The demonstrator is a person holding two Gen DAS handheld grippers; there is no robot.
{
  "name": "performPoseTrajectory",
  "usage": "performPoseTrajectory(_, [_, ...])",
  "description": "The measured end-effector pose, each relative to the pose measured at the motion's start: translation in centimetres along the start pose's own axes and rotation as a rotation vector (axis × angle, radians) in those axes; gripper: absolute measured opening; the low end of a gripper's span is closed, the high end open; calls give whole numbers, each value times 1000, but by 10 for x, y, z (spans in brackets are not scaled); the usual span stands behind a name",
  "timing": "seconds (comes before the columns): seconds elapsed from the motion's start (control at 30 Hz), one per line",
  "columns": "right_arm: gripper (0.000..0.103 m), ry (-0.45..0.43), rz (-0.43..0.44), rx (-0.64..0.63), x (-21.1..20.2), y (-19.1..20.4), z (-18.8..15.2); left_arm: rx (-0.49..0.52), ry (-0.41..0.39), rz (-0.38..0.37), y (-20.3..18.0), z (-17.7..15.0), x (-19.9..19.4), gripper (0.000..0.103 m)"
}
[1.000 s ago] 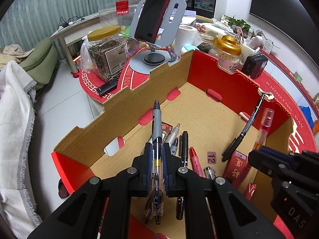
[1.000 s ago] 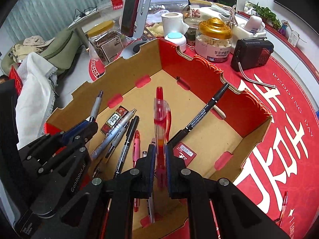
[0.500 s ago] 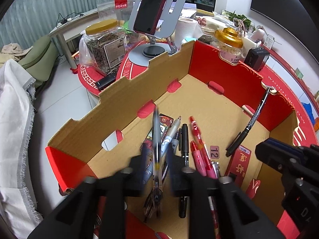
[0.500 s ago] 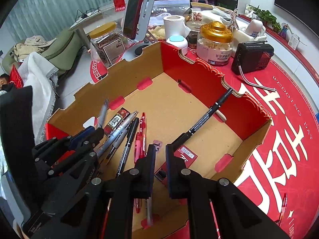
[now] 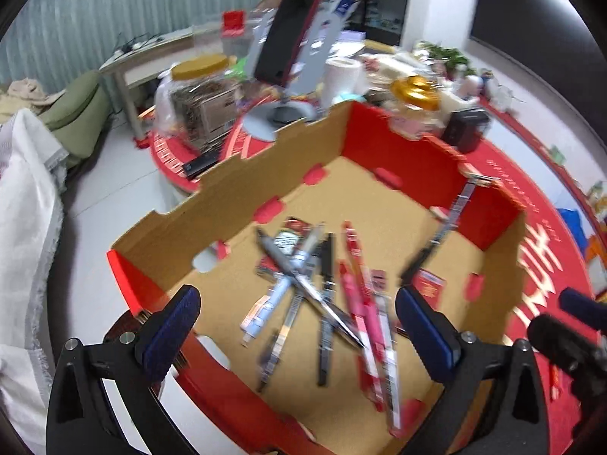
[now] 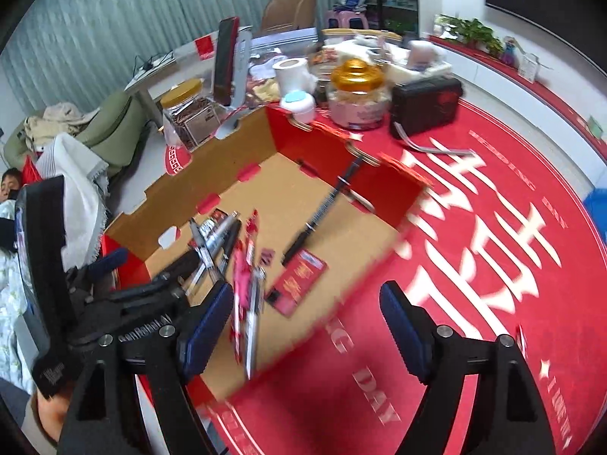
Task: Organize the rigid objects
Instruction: 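Move both tools back over the red lighter and red pen on the mat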
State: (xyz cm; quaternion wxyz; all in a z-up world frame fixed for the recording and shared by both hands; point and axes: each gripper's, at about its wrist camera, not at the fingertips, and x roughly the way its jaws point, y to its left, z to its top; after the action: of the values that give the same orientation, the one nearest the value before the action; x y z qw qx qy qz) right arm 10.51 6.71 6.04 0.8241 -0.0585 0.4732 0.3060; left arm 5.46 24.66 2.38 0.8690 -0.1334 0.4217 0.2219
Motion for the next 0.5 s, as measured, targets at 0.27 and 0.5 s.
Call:
performPoseTrajectory(0.27, [81, 22, -24, 165, -33, -65, -75, 92, -62, -164, -65, -24, -55, 103])
performPoseTrajectory(0.5, [81, -34, -175, 349, -78, -143, -141, 216, -43, -269, -155, -67, -71, 103])
